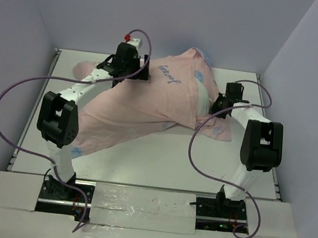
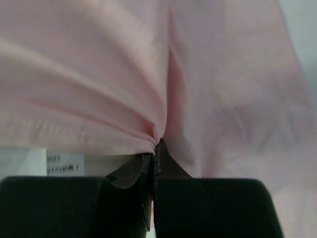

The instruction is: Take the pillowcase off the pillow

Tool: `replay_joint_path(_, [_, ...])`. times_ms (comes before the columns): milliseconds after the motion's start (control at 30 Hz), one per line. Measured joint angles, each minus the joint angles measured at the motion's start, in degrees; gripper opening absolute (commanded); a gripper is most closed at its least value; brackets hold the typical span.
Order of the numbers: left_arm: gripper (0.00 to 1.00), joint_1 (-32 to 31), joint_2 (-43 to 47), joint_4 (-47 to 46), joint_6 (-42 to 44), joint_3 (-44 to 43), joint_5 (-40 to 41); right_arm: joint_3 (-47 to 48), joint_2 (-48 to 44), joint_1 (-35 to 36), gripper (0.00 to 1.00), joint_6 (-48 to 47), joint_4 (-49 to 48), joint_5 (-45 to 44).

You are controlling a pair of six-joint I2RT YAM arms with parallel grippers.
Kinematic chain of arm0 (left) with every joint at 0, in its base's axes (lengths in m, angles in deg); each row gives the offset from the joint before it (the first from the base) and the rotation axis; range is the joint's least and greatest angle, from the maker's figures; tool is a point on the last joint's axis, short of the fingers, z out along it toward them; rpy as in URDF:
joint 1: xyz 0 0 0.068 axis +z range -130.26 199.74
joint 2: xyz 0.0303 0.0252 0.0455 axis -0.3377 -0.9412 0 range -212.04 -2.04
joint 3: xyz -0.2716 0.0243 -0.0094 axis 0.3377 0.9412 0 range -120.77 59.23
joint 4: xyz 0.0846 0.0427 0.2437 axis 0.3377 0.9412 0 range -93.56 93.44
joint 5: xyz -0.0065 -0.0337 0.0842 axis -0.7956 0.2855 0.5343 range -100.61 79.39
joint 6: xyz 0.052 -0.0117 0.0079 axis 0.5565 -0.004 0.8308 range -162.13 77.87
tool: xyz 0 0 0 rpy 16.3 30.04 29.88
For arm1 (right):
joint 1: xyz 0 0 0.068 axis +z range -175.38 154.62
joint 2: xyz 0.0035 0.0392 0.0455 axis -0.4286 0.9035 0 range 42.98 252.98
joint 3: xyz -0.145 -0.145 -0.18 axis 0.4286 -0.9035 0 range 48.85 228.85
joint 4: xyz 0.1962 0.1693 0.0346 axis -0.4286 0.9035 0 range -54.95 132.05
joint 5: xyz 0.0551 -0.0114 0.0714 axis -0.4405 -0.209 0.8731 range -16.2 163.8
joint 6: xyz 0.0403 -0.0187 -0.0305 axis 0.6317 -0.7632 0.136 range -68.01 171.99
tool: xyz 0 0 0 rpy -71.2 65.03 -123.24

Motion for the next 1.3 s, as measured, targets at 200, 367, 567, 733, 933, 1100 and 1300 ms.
replay_joint_path(200, [0.99,-14.58,1.6,0.02,15.47,-3.19,-2.16,-4.42,-7.45,-0.83,0.0,-3.74,-3.8,10.38])
replay_joint_path(367, [0.99,-26.67,-1.79,1.14,25.7,-11.45,-6.62,-4.74,-9.46,-0.85,0.0,-3.98,-5.4,15.34])
replay_joint_path(567, [0.99,-28.92,-7.61,-2.86,32.24,-13.94,-6.34,-5.7,-9.46,-2.58,0.0,-3.43,-5.79,19.26])
replay_joint_path(733, [0.99,-28.68,-13.46,-6.16,34.77,-13.97,-4.26,-6.75,-9.51,-3.61,0.0,-2.56,-6.78,22.45])
replay_joint_path(933, [0.99,-28.87,-17.81,-9.99,38.07,-14.47,0.92,-8.57,-9.79,-3.67,0.0,-1.75,-8.04,25.31])
replay_joint_path(1100, [0.99,-29.16,-19.08,-13.09,40.98,-14.47,5.57,-8.61,-9.84,-3.76,0.0,-1.27,-9.35,27.47])
replay_joint_path(1300, [0.93,-29.27,-22.53,-17.55,42.32,-14.16,9.64,-8.63,-11.43,-3.74,0.0,-0.9,-9.62,28.83])
